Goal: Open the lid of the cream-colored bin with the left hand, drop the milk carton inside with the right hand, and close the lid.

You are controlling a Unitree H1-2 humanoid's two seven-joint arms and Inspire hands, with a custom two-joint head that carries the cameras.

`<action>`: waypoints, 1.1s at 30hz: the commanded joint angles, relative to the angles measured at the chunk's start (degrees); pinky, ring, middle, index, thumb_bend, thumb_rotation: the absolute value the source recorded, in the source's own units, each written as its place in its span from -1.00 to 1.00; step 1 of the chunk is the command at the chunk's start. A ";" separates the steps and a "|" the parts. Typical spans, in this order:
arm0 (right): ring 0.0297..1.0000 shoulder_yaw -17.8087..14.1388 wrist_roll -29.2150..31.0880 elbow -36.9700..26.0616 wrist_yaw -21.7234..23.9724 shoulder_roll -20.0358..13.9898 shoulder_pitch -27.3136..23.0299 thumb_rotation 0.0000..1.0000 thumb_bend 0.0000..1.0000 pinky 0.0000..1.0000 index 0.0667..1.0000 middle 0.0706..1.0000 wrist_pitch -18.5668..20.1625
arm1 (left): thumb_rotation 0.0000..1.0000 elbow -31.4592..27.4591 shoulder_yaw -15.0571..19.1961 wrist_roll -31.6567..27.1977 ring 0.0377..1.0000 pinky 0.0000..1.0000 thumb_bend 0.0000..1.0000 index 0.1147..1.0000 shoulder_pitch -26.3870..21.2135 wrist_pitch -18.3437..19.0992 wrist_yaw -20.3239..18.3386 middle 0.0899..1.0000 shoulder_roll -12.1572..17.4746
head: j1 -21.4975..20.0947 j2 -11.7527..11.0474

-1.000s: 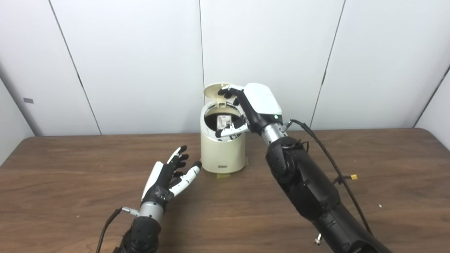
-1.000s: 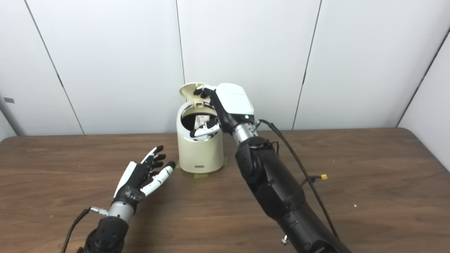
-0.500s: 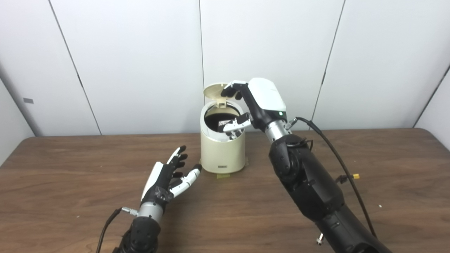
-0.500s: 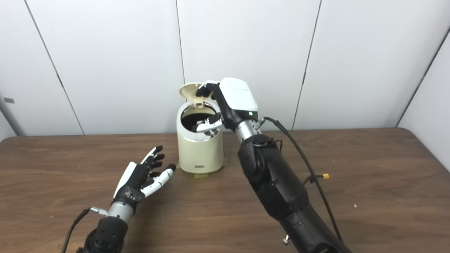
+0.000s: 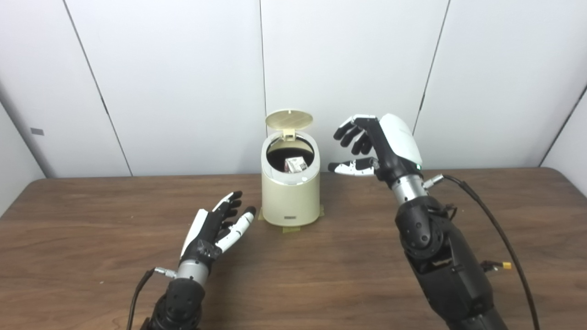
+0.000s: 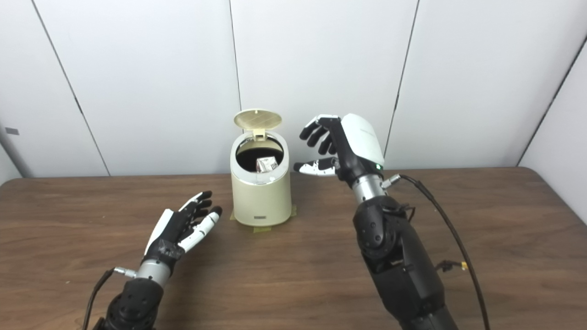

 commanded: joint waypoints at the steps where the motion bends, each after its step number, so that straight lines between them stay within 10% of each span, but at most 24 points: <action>1: -0.23 -2.28 2.16 -2.95 -0.77 1.31 -0.58 -1.00 0.03 -0.16 0.04 -0.15 1.52 | 0.25 -1.20 0.53 -0.89 0.81 0.74 -0.20 0.84 -3.58 -1.39 -0.29 0.79 0.74 | 0.05 0.00; 8: -0.06 -9.73 18.97 -6.36 2.62 6.68 6.00 -0.98 0.05 -0.17 -0.08 -0.10 3.50 | 0.35 -0.85 1.24 -3.78 0.84 0.81 -0.22 0.83 -6.71 -0.93 -3.02 0.79 2.60 | -0.79 -0.74; 9: 0.00 -10.03 20.54 -6.23 2.79 6.78 7.11 -0.83 0.03 -0.14 -0.08 0.03 2.44 | 0.40 -0.63 1.45 -4.33 0.83 0.78 -0.20 0.84 -7.53 -0.56 -3.36 0.78 2.69 | -0.70 -0.99; 10: 0.15 -10.33 21.90 -5.93 2.80 6.85 8.12 -0.11 0.15 -0.01 0.38 0.22 1.32 | 0.42 -0.32 1.63 -4.81 0.80 0.71 -0.21 0.84 -8.40 -0.32 -3.44 0.75 2.68 | -0.67 -1.21; 15: 0.31 -11.15 25.44 -5.39 1.13 8.07 12.38 0.44 0.17 0.14 0.56 0.39 0.49 | 0.49 1.78 2.45 -6.98 0.79 0.73 -0.24 0.85 -12.10 -1.96 -4.01 0.79 2.69 | -0.90 -2.59; 33: 0.61 -10.41 30.66 -1.90 -1.09 10.95 20.14 0.90 -0.02 0.40 0.65 0.63 -2.83 | 0.99 14.82 3.83 -10.52 0.89 0.88 -0.12 0.92 -25.31 -8.25 -3.52 0.86 2.71 | -0.08 -4.70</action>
